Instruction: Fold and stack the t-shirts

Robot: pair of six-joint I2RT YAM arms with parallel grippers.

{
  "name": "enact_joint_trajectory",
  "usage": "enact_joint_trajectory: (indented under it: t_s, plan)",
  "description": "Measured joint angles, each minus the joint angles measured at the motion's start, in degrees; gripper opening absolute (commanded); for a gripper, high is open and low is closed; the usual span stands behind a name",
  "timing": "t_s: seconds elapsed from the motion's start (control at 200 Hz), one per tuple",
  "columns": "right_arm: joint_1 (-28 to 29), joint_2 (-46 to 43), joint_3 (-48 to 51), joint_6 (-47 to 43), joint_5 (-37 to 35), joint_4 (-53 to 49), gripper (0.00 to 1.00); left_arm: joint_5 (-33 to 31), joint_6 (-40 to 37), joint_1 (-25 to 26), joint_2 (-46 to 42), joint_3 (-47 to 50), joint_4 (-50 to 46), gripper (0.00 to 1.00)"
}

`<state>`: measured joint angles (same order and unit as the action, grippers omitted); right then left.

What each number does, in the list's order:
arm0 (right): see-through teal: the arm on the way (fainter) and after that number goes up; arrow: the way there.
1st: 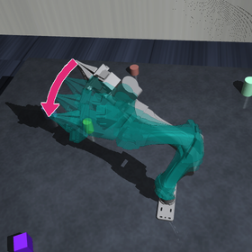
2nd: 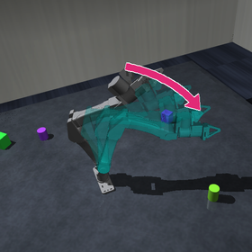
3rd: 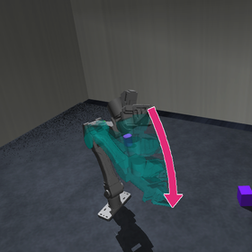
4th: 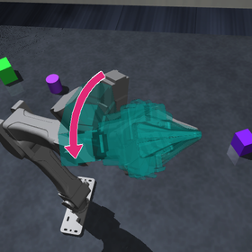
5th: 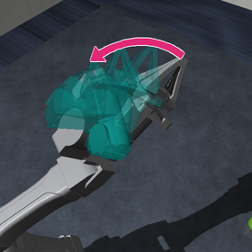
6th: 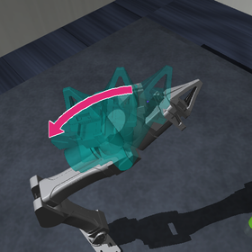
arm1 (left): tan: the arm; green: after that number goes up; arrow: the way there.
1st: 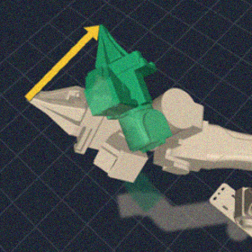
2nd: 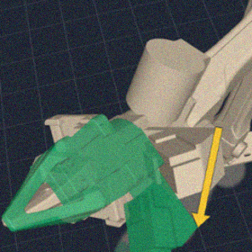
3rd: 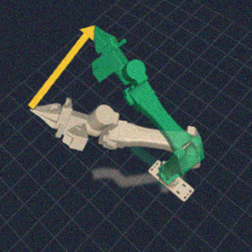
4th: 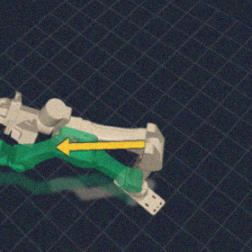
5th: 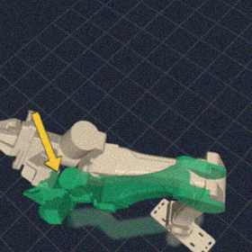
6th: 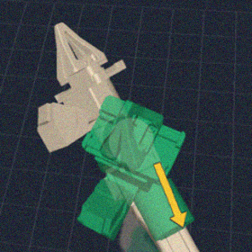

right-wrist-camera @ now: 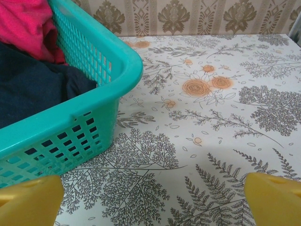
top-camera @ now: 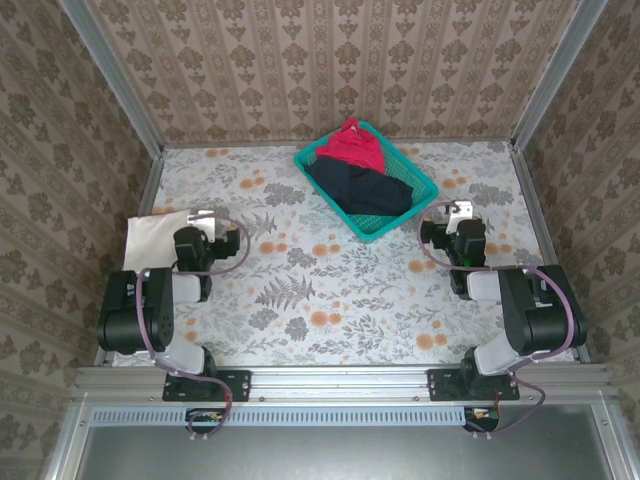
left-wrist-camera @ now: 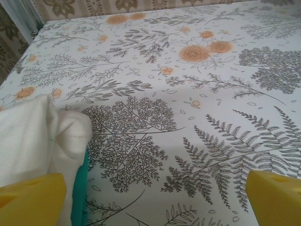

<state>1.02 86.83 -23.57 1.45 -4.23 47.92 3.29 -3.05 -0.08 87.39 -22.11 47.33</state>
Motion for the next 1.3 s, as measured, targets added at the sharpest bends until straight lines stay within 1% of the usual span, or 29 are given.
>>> enact_joint_trajectory:
  t_s: [0.1, 0.18, 0.255, 0.34, 0.44, 0.575, 0.675, 0.76, 0.935, 1.025, 1.12, 1.185, 1.3]
  plan:
    - [0.09, -3.78, 0.00, -0.02, 0.00, -3.67, 1.00, -0.02, 0.00, 0.00, -5.35, 0.72, -2.54, 1.00]
    - [0.59, -8.96, -0.09, -0.20, -0.02, -7.23, 1.00, -0.13, -0.17, 0.42, -12.24, 0.72, -5.03, 1.00]
    - [1.86, -14.12, -1.33, -0.24, -0.07, -11.91, 1.00, -0.04, -0.20, 1.33, -18.10, 0.55, -7.32, 1.00]
    - [4.31, -18.29, -4.85, -0.28, -0.11, -17.68, 1.00, 0.44, -0.22, 2.73, -23.56, -1.46, -12.41, 1.00]
    - [8.28, -20.59, -11.15, -0.48, -0.24, -24.17, 1.00, 1.36, -1.01, 6.19, -27.47, -5.79, -18.78, 1.00]
    - [14.40, -20.31, -20.72, -0.63, -0.35, -32.81, 1.00, 3.65, -3.10, 12.59, -31.74, -11.30, -27.12, 1.00]
    - [19.10, -17.22, -28.44, -0.63, -0.66, -38.73, 1.00, 4.50, -5.86, 17.03, -33.22, -16.52, -35.76, 1.00]
    - [22.49, -12.76, -34.40, -0.59, -0.96, -43.76, 0.99, 4.98, -8.24, 20.59, -34.25, -20.50, -42.77, 1.00]
    - [26.58, -2.19, -42.49, 0.35, -1.07, -51.54, 0.97, 9.33, -11.32, 25.64, -35.17, -26.05, -56.76, 1.00]
    - [28.22, 3.34, -45.94, 0.59, -1.11, -54.93, 0.91, 10.80, -12.61, 29.18, -35.32, -27.28, -62.38, 1.00]
    - [29.77, 8.52, -49.05, 0.83, -0.92, -57.61, 0.82, 12.68, -14.21, 32.09, -36.22, -26.56, -65.77, 1.00]
    - [30.77, 11.63, -50.75, 0.79, -0.87, -59.19, 0.72, 13.73, -15.04, 32.74, -37.44, -25.09, -66.45, 1.00]
    - [31.91, 16.13, -53.64, 0.57, -0.63, -61.88, 0.59, 15.04, -15.80, 33.07, -39.30, -22.36, -66.75, 1.00]
